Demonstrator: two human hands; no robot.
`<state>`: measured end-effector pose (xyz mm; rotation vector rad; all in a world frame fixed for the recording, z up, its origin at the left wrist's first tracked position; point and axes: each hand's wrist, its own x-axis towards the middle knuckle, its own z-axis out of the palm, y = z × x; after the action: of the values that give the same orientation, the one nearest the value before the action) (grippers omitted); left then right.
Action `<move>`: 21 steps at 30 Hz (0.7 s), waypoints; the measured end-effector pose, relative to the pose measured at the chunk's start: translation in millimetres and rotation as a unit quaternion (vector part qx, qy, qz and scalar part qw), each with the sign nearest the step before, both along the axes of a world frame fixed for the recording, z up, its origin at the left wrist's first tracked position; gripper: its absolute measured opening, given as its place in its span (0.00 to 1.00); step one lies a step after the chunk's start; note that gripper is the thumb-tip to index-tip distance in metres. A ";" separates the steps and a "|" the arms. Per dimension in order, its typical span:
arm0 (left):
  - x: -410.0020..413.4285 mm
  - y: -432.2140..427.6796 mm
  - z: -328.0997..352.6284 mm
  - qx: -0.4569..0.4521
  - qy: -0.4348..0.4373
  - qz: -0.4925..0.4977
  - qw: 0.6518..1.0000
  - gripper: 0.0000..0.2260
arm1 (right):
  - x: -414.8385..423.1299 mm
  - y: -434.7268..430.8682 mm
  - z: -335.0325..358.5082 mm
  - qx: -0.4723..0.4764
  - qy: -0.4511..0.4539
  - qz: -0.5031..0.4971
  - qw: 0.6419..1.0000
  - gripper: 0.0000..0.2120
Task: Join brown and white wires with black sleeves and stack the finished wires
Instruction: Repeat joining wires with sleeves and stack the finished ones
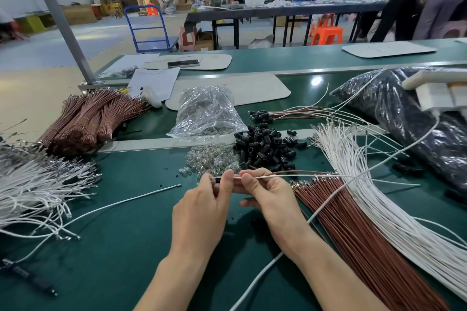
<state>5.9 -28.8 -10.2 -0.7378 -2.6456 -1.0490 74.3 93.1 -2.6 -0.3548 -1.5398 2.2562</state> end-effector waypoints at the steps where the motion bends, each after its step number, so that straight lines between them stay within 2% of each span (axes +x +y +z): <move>1: -0.7 -0.2 -0.4 0.002 0.001 -0.002 1.000 0.27 | -0.2 0.5 -0.5 0.000 0.001 0.002 1.000 0.05; 9: -4.2 -0.4 -4.2 0.021 -0.006 -0.023 1.000 0.28 | -2.5 2.4 -4.1 -0.001 0.008 0.016 1.000 0.10; 13: -4.6 -0.2 -3.4 -0.003 -0.008 -0.026 1.000 0.31 | -3.1 3.6 -4.9 -0.028 0.010 0.015 0.999 0.14; 18: -3.5 0.2 -2.0 0.003 -0.018 -0.014 1.000 0.30 | -3.1 2.2 -3.4 -0.039 0.008 0.017 0.999 0.14; 21: -3.9 4.8 -0.2 0.012 -0.011 0.004 1.000 0.26 | -2.6 0.1 -1.1 -0.024 0.009 0.013 1.000 0.11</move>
<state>2.0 -24.1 -10.4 -0.7147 -2.6474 -1.0924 71.7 93.3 -3.7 -0.3283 -1.4915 2.3125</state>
